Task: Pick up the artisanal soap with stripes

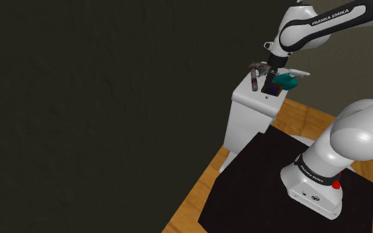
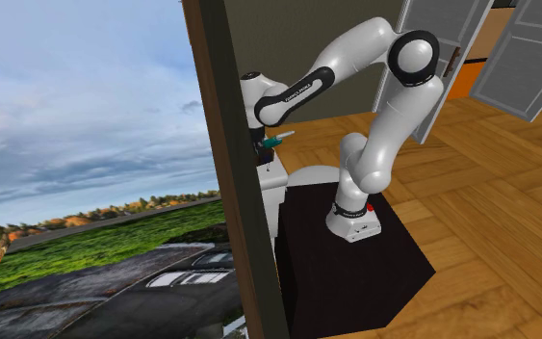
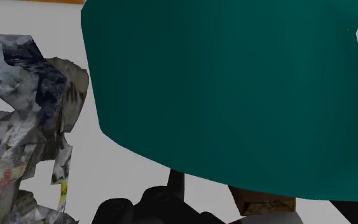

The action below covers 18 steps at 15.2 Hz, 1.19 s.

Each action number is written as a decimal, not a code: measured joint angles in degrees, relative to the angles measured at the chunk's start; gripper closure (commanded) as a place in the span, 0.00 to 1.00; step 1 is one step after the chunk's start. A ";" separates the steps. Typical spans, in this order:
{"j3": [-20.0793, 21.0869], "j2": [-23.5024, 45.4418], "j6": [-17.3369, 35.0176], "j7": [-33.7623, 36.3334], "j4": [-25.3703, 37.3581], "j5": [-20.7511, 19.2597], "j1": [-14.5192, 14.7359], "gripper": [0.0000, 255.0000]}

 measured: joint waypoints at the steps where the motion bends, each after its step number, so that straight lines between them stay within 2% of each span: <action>1: -0.06 0.14 0.34 0.00 -0.20 -0.02 0.00 1.00; 11: -0.10 0.29 0.70 -0.03 -0.36 0.01 0.04 1.00; 18: 0.98 -2.43 -4.54 0.18 2.18 0.04 -0.18 1.00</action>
